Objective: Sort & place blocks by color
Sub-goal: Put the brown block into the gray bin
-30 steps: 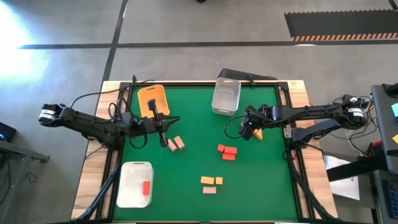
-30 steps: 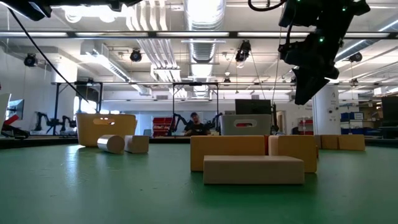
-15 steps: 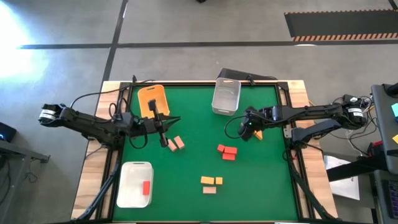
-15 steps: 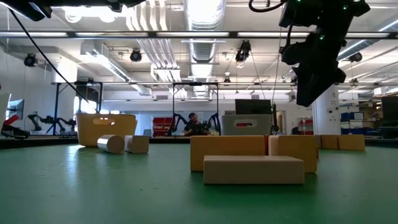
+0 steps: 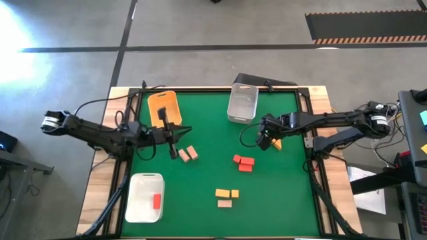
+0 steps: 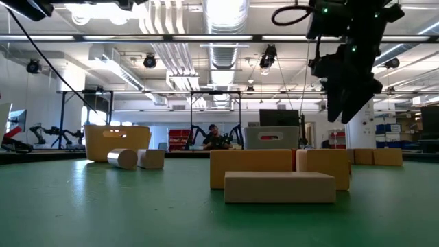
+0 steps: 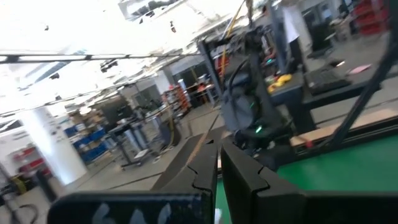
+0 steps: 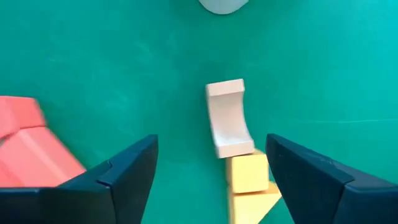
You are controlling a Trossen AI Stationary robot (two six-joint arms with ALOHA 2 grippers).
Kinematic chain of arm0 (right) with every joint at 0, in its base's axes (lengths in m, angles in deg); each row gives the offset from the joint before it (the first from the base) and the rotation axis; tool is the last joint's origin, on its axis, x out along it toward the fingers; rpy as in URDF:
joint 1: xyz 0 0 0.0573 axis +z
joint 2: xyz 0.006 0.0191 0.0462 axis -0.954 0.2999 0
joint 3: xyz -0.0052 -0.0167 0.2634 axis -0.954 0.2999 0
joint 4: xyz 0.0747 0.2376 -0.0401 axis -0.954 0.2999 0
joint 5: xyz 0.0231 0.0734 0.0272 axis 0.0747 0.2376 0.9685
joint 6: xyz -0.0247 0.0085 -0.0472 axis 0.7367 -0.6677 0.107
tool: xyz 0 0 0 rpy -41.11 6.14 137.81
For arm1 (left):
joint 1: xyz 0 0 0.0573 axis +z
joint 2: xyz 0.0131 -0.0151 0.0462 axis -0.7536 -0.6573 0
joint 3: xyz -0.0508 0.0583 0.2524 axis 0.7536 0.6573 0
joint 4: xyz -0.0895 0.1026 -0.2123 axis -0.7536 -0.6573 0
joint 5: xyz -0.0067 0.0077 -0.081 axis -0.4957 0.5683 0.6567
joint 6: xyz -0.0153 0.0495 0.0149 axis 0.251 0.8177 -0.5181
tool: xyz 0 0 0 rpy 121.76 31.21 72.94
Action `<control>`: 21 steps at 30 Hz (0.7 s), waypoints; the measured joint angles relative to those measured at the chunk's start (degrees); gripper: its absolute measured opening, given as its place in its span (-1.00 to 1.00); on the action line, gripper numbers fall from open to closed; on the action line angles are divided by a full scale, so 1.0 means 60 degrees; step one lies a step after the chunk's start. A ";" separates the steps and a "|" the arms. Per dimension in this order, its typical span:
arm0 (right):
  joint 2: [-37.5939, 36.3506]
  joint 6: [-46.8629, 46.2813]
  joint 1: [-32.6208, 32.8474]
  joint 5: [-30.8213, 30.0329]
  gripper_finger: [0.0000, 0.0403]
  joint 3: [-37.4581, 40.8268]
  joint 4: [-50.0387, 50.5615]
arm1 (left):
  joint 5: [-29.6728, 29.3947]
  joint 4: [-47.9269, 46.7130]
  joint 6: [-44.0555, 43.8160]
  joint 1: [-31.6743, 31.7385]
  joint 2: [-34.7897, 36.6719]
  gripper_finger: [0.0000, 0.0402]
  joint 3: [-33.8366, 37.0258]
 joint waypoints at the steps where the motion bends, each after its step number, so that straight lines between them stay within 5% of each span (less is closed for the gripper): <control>1: 0.0096 0.0057 0.0009 -0.0129 0.45 0.0047 0.0023 | 0.0004 -0.0071 -0.0064 -0.0108 0.0103 -0.97 0.0000; 21: 0.2334 0.0919 -0.0027 -0.0730 0.36 0.0353 -0.0974 | 0.0005 -0.1018 0.0375 -0.0612 0.1387 -0.97 0.0328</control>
